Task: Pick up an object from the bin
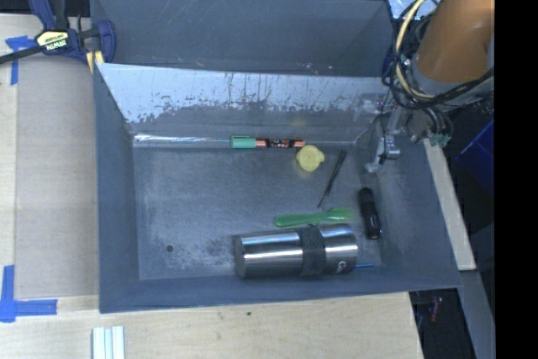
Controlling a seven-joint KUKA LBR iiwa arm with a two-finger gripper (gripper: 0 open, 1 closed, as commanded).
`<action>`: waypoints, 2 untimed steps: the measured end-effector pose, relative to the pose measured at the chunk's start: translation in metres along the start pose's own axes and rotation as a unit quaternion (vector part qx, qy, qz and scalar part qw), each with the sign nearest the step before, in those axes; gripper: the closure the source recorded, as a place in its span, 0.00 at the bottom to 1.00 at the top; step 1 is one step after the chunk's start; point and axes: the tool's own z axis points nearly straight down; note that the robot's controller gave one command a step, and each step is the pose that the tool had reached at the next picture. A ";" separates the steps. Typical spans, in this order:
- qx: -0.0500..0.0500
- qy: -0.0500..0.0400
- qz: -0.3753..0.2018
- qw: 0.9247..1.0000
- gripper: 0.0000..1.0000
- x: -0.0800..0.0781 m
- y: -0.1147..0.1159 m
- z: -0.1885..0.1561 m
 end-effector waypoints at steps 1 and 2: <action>0.001 -0.004 -0.002 1.000 0.00 -0.002 0.001 -0.005; 0.001 -0.002 -0.297 0.955 0.00 -0.002 -0.021 0.035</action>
Offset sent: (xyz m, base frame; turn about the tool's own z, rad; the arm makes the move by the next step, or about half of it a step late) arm 0.0018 -0.0217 -0.0369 -0.6243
